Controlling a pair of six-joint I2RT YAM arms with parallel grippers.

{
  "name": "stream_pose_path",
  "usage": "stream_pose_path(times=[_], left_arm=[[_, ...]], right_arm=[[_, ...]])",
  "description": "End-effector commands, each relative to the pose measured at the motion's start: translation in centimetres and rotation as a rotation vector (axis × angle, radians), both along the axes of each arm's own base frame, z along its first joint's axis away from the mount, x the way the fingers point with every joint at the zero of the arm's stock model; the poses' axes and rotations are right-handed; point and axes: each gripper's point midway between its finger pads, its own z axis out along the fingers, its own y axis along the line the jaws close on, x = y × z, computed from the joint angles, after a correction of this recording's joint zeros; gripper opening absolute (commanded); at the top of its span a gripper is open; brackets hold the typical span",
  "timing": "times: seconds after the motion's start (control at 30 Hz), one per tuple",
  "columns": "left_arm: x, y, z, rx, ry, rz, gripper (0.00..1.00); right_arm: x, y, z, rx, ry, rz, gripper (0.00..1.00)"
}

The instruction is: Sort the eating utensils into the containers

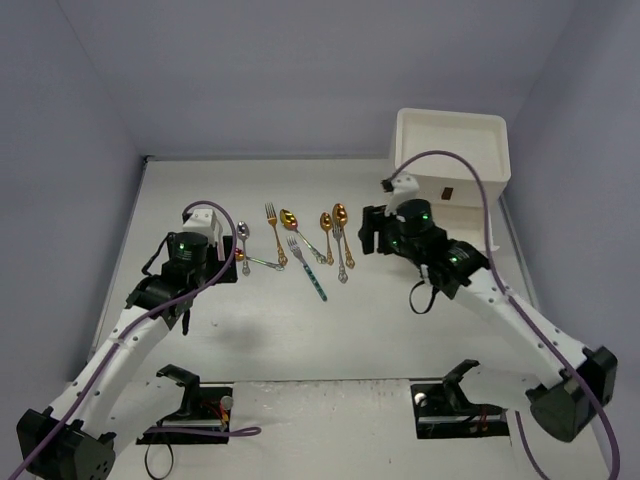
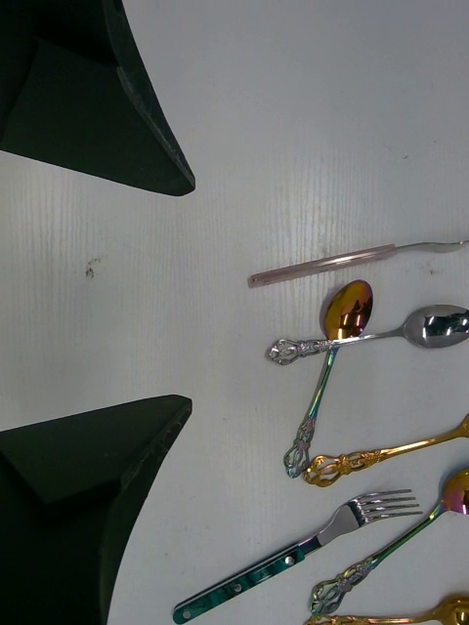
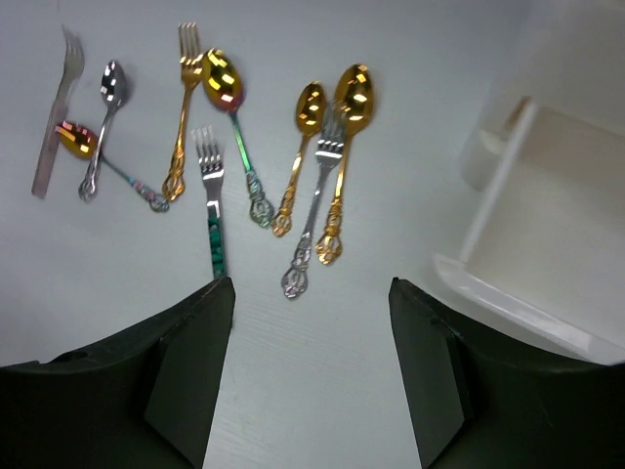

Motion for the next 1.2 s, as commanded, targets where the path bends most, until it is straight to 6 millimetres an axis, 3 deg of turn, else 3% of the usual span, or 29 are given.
stream_pose_path(times=[0.0,0.07,0.4,0.7,0.93,1.03,1.17], left_arm=[[0.7,0.6,2.7,-0.002,-0.09,0.04,0.81],[0.6,0.9,2.9,0.002,-0.099,0.054,0.81],[0.4,1.1,2.9,0.006,-0.096,0.059,0.81],[0.3,1.1,2.8,0.008,-0.092,0.058,0.81],[0.4,0.9,2.7,0.005,-0.089,0.052,0.81],[0.4,0.9,2.7,0.004,-0.089,0.052,0.81],[0.5,0.8,2.8,-0.001,-0.091,0.05,0.81]], right_arm=[[1.1,4.3,-2.9,-0.074,0.041,0.053,0.62],[1.5,6.5,-6.1,-0.101,0.112,0.093,0.62],[3.5,12.7,-14.4,-0.168,0.26,0.236,0.57],[4.0,14.8,-19.4,-0.213,0.334,0.282,0.49],[4.2,15.3,-19.3,-0.217,0.324,0.297,0.13],[4.5,15.4,-17.8,-0.2,0.295,0.293,0.02],[4.9,15.2,-12.9,-0.149,0.211,0.263,0.0]])
